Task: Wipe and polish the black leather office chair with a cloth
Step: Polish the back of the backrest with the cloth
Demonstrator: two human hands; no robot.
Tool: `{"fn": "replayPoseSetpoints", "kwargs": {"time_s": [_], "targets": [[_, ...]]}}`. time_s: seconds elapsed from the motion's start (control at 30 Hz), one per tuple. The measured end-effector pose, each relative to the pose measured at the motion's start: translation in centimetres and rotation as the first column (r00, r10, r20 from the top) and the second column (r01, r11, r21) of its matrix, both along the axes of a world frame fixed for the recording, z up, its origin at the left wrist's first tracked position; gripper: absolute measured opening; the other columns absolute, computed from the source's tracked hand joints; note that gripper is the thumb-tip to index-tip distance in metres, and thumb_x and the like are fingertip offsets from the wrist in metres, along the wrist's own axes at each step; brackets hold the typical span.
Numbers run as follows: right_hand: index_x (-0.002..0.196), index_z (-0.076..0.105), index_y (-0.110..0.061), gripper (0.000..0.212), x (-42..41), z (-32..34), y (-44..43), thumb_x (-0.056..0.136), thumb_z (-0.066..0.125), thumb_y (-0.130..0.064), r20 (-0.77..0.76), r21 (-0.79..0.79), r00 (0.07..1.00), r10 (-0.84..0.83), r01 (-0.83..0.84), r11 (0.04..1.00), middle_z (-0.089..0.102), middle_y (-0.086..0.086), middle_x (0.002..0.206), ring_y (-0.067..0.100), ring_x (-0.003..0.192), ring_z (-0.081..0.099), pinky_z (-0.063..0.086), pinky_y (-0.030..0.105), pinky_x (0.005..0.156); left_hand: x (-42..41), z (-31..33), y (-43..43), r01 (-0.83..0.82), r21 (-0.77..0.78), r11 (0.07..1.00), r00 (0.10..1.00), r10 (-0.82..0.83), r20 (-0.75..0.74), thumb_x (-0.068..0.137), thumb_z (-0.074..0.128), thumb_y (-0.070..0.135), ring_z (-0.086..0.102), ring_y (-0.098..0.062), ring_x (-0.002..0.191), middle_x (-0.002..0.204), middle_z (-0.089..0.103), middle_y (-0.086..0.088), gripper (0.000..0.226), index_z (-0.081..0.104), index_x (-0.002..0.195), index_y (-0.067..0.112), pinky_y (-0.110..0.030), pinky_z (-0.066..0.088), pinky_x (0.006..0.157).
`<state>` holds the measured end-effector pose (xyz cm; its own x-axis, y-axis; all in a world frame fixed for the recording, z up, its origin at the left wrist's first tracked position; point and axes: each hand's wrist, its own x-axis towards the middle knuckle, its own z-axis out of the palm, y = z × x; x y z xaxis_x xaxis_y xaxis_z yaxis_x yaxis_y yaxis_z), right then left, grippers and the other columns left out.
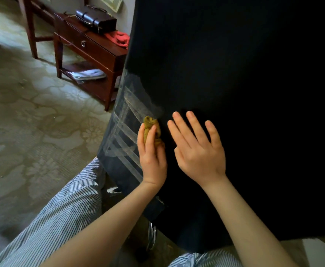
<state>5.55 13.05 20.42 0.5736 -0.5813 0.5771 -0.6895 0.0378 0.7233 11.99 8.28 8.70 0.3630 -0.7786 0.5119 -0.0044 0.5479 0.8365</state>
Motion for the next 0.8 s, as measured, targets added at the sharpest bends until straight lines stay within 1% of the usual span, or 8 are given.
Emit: {"fn": "replayPoseSetpoints", "kwargs": {"time_s": [0.13, 0.23, 0.4, 0.47, 0.6, 0.67, 0.73, 0.8], "targets": [[0.129, 0.054, -0.013, 0.044, 0.1, -0.1, -0.6, 0.093, 0.029, -0.015, -0.078, 0.028, 0.994, -0.076, 0.078, 0.997, 0.052, 0.005, 0.137, 0.024, 0.131, 0.033, 0.011, 0.040, 0.112, 0.5, -2.6, -0.1, 0.006, 0.233, 0.972, 0.999, 0.006, -0.052, 0.092, 0.041, 0.007, 0.016, 0.009, 0.135, 0.147, 0.024, -0.010, 0.045, 0.039, 0.137, 0.012, -0.006, 0.015, 0.108], [0.127, 0.057, -0.013, 0.043, 0.0, -0.5, -0.3, 0.093, 0.030, -0.014, -0.093, 0.055, 0.992, -0.084, 0.090, 0.994, 0.052, 0.006, 0.137, 0.025, 0.131, 0.033, 0.011, 0.040, 0.111, 1.0, -3.4, 0.3, 0.041, 0.404, 0.914, 0.993, 0.007, -0.117, 0.095, 0.041, 0.003, 0.022, -0.003, 0.134, 0.150, 0.026, -0.010, 0.044, 0.038, 0.139, 0.010, 0.003, 0.015, 0.100], [0.128, 0.055, -0.012, 0.044, -0.1, -0.5, -0.1, 0.094, 0.028, -0.014, -0.094, 0.072, 0.991, -0.099, 0.106, 0.992, 0.051, 0.006, 0.138, 0.026, 0.131, 0.032, 0.011, 0.041, 0.112, 0.9, -1.0, 0.1, 0.076, 0.481, 0.873, 0.969, 0.049, -0.243, 0.098, 0.040, 0.007, 0.026, -0.007, 0.134, 0.150, 0.028, -0.007, 0.040, 0.040, 0.138, 0.011, 0.008, 0.014, 0.094], [0.129, 0.055, -0.011, 0.044, -0.3, -0.6, 0.0, 0.094, 0.027, -0.014, -0.090, 0.078, 0.992, -0.084, 0.091, 0.993, 0.051, 0.007, 0.138, 0.026, 0.131, 0.033, 0.011, 0.041, 0.112, 0.8, 1.0, 0.1, 0.068, 0.424, 0.903, 0.970, 0.040, -0.240, 0.098, 0.040, 0.007, 0.023, 0.002, 0.131, 0.150, 0.027, -0.007, 0.040, 0.040, 0.137, 0.011, 0.006, 0.013, 0.096], [0.133, 0.046, -0.008, 0.040, -0.7, -0.6, 0.1, 0.098, 0.030, -0.018, -0.048, 0.073, 0.999, -0.023, 0.026, 0.997, 0.053, 0.009, 0.135, 0.027, 0.130, 0.040, 0.017, 0.041, 0.113, 0.7, 6.2, -0.3, 0.035, 0.202, 0.979, 0.977, 0.009, -0.212, 0.096, 0.042, 0.009, 0.018, 0.022, 0.126, 0.148, 0.026, -0.003, 0.040, 0.042, 0.136, 0.011, 0.002, 0.017, 0.099], [0.133, 0.044, -0.005, 0.040, -0.9, -0.6, 0.2, 0.098, 0.039, -0.022, -0.004, 0.047, 0.999, 0.032, -0.032, 0.998, 0.057, 0.010, 0.130, 0.025, 0.128, 0.045, 0.024, 0.039, 0.111, 1.0, 8.9, -0.7, 0.029, 0.076, 0.997, 0.980, -0.014, -0.197, 0.096, 0.044, 0.010, 0.019, 0.018, 0.129, 0.147, 0.028, -0.006, 0.039, 0.044, 0.134, 0.010, -0.004, 0.020, 0.104], [0.133, 0.042, -0.001, 0.045, -1.1, -0.6, 0.3, 0.095, 0.048, -0.025, 0.050, 0.012, 0.995, 0.083, -0.084, 0.996, 0.058, 0.011, 0.128, 0.022, 0.126, 0.043, 0.028, 0.036, 0.109, 1.2, 10.7, -0.9, 0.042, -0.053, 0.998, 0.983, -0.051, -0.176, 0.095, 0.045, 0.010, 0.022, 0.006, 0.134, 0.146, 0.031, -0.015, 0.038, 0.046, 0.132, 0.005, -0.012, 0.022, 0.108], [0.132, 0.040, 0.003, 0.046, -1.3, -0.5, 0.7, 0.096, 0.047, -0.024, 0.084, -0.008, 0.989, 0.123, -0.123, 0.992, 0.056, 0.012, 0.128, 0.022, 0.124, 0.044, 0.031, 0.035, 0.107, 1.4, 11.4, -0.9, 0.073, -0.151, 0.986, 0.987, -0.093, -0.132, 0.093, 0.046, 0.007, 0.025, -0.006, 0.136, 0.144, 0.032, -0.021, 0.038, 0.047, 0.130, 0.000, -0.018, 0.023, 0.111]]}}
